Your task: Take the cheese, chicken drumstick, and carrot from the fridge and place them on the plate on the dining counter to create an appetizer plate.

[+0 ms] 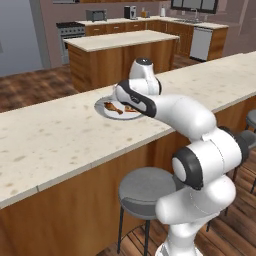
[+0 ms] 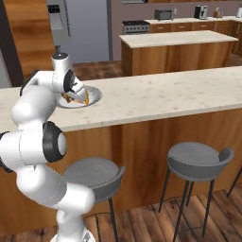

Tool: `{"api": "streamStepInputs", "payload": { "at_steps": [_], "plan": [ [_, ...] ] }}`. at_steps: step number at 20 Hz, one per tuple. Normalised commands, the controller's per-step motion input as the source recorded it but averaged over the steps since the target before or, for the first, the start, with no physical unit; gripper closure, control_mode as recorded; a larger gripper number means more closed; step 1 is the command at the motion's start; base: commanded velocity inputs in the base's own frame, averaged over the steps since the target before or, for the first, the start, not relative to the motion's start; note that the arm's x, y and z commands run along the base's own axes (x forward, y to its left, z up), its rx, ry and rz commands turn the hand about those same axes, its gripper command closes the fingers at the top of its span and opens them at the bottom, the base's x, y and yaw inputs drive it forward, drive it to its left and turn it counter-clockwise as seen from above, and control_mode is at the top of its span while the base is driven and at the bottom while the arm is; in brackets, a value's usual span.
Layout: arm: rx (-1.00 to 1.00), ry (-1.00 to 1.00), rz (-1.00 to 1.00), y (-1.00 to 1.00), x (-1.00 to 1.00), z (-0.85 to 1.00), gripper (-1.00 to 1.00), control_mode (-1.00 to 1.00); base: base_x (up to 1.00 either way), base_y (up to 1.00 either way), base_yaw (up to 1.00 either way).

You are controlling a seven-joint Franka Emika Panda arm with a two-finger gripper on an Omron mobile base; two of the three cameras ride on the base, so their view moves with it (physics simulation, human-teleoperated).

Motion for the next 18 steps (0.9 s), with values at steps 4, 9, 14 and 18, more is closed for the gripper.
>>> {"api": "streamStepInputs", "payload": {
  "at_steps": [4,9,14,18],
  "plan": [
    [0.00,0.00,-0.03,0.00,0.18,-0.17,1.00,-1.00,0.00,0.00,0.00],
    [0.00,0.00,-0.02,0.00,0.14,-0.21,1.00,-1.00,0.00,0.00,0.00],
    [0.00,-0.01,-0.01,0.00,0.00,-0.06,-1.00,-1.00,0.00,0.00,0.00],
    [0.00,-0.07,0.00,0.00,-0.03,-0.02,-1.00,-1.00,0.00,0.00,0.00]
  ]
}}
